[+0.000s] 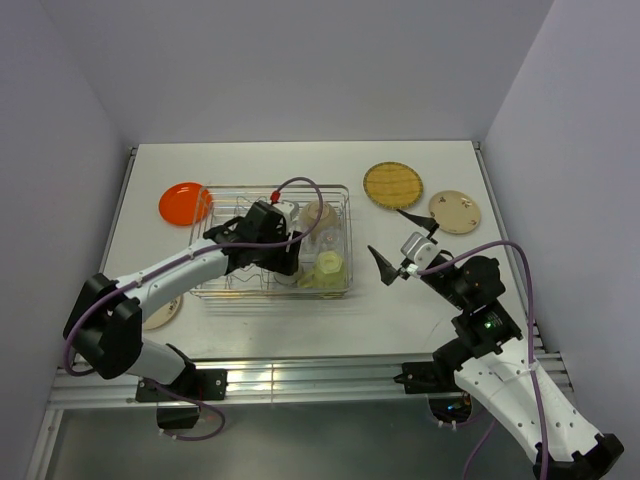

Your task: Load the mixed dishes into the dish rack

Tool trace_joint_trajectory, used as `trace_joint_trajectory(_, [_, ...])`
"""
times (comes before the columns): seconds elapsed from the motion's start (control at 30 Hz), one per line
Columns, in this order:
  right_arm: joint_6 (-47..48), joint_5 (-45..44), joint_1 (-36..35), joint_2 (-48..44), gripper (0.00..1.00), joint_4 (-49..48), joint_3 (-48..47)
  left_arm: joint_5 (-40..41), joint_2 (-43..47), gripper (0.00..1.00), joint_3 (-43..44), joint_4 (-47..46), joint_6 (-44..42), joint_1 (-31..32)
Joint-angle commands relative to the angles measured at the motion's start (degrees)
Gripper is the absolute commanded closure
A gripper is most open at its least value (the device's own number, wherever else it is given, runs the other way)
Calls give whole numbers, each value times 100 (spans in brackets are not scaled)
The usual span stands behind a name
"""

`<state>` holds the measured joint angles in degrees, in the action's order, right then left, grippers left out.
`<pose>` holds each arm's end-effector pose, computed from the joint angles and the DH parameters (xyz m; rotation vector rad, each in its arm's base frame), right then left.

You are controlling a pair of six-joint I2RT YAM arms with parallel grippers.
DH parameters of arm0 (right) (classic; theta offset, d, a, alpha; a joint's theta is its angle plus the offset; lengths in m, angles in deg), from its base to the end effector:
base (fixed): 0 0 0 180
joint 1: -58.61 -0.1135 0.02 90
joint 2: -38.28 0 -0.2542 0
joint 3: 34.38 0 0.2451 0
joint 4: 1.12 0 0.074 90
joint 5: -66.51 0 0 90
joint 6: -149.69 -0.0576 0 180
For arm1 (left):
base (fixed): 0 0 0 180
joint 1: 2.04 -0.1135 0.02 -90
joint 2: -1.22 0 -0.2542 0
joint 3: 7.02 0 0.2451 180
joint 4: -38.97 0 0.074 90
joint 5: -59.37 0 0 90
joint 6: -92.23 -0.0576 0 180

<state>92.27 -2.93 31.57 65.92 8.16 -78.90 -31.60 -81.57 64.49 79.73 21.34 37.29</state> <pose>0.1299 0.0890 0.3195 -0.9605 1.0851 0.1787 0.2387 -0.1969 0.2140 0.4523 2.4948 -0.4444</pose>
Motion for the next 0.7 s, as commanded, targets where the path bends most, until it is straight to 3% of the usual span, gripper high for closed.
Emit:
trace_joint_trajectory(0.0, [-103, -25, 50, -22, 0, -92, 55, 62, 60, 61, 31, -339, -22, 101])
trace_joint_trajectory(0.03, [-103, -17, 59, -30, 0, -100, 55, 71, 69, 55, 31, -339, -13, 127])
trace_joint_trajectory(0.23, [-111, -17, 59, -22, 0, -135, 99, 71, 157, 38, -4, -268, 22, 189])
trace_joint_trajectory(0.4, [-103, -17, 77, -22, 0, -162, 117, 62, 148, 31, -21, -207, 31, 224])
trace_joint_trajectory(0.53, [-111, -8, 77, -13, 0, -171, 143, 62, 166, 19, 14, -145, 22, 268])
trace_joint_trajectory(0.67, [-111, -8, 86, -30, 0, -179, 170, 62, 166, 16, 67, -75, 13, 294])
